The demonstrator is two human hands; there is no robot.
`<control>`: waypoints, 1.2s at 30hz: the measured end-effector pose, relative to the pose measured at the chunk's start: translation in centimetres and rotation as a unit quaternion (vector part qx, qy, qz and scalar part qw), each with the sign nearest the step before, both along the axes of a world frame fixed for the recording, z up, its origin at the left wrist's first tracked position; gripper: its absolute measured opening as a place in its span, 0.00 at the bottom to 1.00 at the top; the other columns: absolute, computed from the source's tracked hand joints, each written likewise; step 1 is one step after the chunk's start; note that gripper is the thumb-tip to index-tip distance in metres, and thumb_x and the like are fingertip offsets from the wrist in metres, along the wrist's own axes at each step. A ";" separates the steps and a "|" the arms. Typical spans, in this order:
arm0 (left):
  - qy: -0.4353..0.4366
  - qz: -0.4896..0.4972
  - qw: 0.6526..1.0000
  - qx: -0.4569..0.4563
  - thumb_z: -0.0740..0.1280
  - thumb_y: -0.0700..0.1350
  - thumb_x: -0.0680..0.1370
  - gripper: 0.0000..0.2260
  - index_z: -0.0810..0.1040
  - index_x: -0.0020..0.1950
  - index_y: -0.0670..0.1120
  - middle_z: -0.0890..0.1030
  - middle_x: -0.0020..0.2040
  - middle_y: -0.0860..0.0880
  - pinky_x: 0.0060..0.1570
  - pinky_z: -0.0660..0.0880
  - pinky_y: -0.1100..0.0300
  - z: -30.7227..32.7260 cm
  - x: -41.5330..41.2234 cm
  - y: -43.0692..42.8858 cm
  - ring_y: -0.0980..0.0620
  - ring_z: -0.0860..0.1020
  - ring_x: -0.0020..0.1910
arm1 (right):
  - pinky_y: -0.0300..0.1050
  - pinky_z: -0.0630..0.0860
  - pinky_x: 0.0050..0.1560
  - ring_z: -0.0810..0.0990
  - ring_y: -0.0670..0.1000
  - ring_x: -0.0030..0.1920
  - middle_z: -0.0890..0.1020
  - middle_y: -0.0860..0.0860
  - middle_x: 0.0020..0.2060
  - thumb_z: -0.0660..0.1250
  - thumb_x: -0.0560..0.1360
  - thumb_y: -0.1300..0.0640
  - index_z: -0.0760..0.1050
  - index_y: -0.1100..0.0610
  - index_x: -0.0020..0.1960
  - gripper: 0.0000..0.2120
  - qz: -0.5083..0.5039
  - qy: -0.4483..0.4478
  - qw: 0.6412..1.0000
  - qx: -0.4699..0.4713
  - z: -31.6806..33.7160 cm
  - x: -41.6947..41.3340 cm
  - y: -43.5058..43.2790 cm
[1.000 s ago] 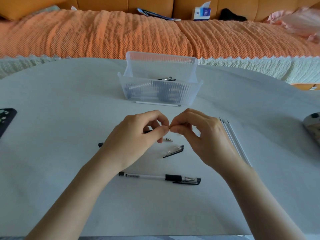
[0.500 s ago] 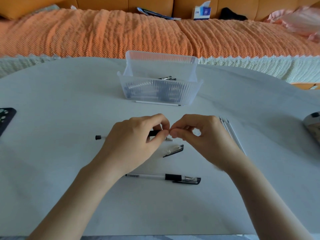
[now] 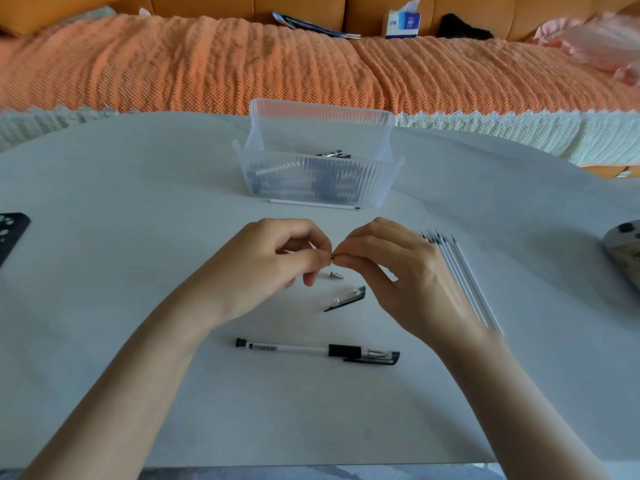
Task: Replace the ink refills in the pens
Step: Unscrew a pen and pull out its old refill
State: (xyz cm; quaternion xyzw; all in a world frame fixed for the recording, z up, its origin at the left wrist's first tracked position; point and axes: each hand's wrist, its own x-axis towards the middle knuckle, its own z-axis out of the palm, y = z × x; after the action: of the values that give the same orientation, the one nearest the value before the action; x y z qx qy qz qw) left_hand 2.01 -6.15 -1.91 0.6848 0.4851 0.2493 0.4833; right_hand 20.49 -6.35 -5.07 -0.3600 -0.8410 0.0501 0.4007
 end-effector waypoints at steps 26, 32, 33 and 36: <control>0.169 0.036 0.957 0.232 0.63 0.53 0.75 0.04 0.74 0.43 0.56 0.76 0.35 0.63 0.34 0.63 0.61 -0.8 0.8 -0.6 0.57 0.72 0.33 | 0.40 0.73 0.39 0.76 0.50 0.36 0.81 0.53 0.35 0.69 0.73 0.64 0.82 0.62 0.42 0.04 -0.013 0.025 0.998 -0.063 -0.1 0.3 -0.1; 0.091 0.003 0.988 0.127 0.61 0.55 0.71 0.07 0.76 0.42 0.55 0.76 0.31 0.57 0.35 0.63 0.60 -0.5 0.4 -0.2 0.56 0.68 0.28 | 0.42 0.72 0.37 0.74 0.52 0.36 0.81 0.54 0.37 0.68 0.74 0.65 0.81 0.64 0.43 0.04 -0.007 -0.014 0.999 0.044 -0.5 0.5 0.0; 0.085 -0.001 0.990 0.116 0.61 0.55 0.70 0.07 0.76 0.42 0.55 0.76 0.31 0.57 0.35 0.62 0.60 -0.4 0.3 -0.2 0.56 0.68 0.28 | 0.42 0.72 0.37 0.74 0.52 0.36 0.81 0.54 0.37 0.68 0.74 0.65 0.81 0.64 0.43 0.03 -0.007 -0.020 0.998 0.052 -0.6 0.5 -0.1; 0.073 -0.014 0.993 0.089 0.61 0.54 0.70 0.08 0.77 0.42 0.54 0.76 0.30 0.56 0.36 0.63 0.59 -0.2 0.1 -0.2 0.57 0.66 0.27 | 0.42 0.72 0.37 0.73 0.53 0.35 0.81 0.55 0.37 0.68 0.74 0.66 0.81 0.64 0.44 0.03 -0.006 -0.034 0.997 0.069 -0.8 0.3 -0.2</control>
State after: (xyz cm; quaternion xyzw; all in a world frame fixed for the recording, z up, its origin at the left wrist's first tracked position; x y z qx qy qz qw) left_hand 2.12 -6.31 -2.15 0.7481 0.4853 0.2343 0.3873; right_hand 20.82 -6.53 -5.84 -0.3376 -0.8535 -0.0226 0.3962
